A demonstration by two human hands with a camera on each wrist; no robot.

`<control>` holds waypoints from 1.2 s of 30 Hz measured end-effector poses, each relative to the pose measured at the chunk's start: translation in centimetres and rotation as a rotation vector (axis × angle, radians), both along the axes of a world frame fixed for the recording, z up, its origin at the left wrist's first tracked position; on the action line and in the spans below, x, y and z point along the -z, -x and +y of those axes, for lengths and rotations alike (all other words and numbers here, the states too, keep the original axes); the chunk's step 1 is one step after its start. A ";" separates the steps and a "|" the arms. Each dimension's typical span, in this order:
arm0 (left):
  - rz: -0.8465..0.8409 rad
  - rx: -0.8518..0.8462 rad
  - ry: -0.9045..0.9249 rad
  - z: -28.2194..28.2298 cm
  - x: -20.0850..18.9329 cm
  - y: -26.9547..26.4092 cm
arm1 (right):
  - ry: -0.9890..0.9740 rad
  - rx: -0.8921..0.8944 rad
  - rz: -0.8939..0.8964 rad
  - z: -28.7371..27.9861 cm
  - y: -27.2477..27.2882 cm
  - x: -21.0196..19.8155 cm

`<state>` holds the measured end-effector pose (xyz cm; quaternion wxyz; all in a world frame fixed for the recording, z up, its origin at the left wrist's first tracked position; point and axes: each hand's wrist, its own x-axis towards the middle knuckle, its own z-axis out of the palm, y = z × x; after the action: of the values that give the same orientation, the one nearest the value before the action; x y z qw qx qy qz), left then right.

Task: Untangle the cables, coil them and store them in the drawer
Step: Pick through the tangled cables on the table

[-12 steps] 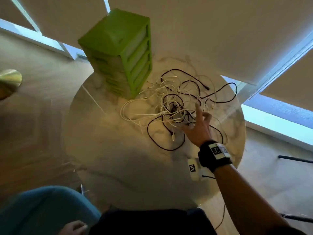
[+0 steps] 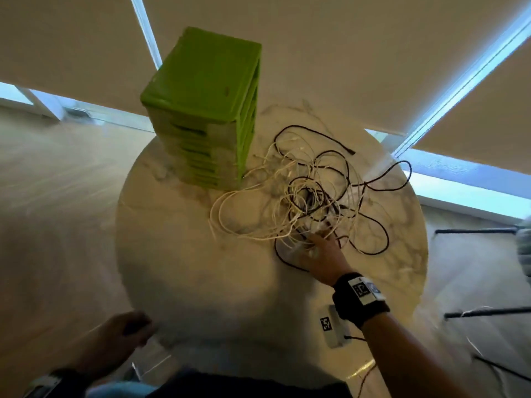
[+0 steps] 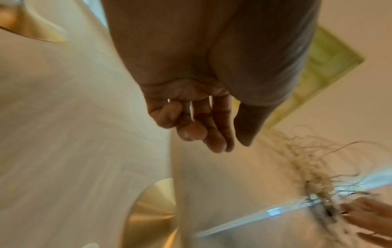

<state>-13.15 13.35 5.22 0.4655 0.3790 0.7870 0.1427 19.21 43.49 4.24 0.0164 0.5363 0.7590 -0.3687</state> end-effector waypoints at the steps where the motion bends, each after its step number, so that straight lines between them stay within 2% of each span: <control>1: -0.023 -0.006 -0.056 2.8 -0.6 0.2 | -0.019 0.015 0.030 -0.6 0.3 -0.6; 5: -0.122 0.035 -0.366 14.5 -2.6 -3.1 | -0.073 0.049 0.153 -1.7 1.3 -3.1; 7: -0.157 0.084 -0.473 19.0 -3.1 -6.5 | 0.024 0.188 0.259 -1.6 1.5 -4.5; 9: -0.089 0.236 -0.499 23.4 -3.3 -10.0 | 0.139 0.326 0.406 -1.4 1.4 -6.1; 12: 0.025 0.455 -0.366 27.3 -2.9 -14.1 | 0.255 0.453 0.637 -1.6 0.9 -7.6; 14: 0.021 0.435 -0.321 28.1 -2.6 -15.3 | 0.360 0.525 0.754 -1.7 0.1 -8.0; 16: 0.029 0.400 -0.354 28.4 -3.1 -15.5 | 0.465 0.582 0.831 -1.5 -1.2 -7.9; 18: -0.050 0.349 -0.389 28.3 -4.1 -15.4 | 0.537 0.613 0.866 -1.1 -2.4 -7.5; 22: -0.188 0.192 -0.367 27.4 -5.9 -14.5 | 0.543 0.655 0.881 -0.4 -4.1 -6.7; 26: -0.157 0.250 -0.377 26.2 -7.0 -13.4 | 0.767 0.667 1.095 0.3 -5.3 -6.2; 28: -0.177 0.229 -0.366 25.7 -7.2 -13.0 | 0.883 0.638 1.134 0.3 -5.5 -6.5; 31: -0.214 0.168 -0.375 25.5 -7.4 -11.7 | 0.817 0.694 1.077 0.4 -5.6 -7.0; 34: -0.215 0.165 -0.432 25.6 -7.2 -9.6 | 0.499 0.852 0.888 0.9 -5.7 -6.5; 36: -0.229 0.210 -0.427 25.7 -7.4 -8.7 | 0.355 0.836 0.811 0.9 -5.1 -6.2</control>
<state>-4.40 39.01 12.66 0.4732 0.5295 0.6378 0.2983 24.29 44.44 10.46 -0.3310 0.5949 0.3568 -0.6397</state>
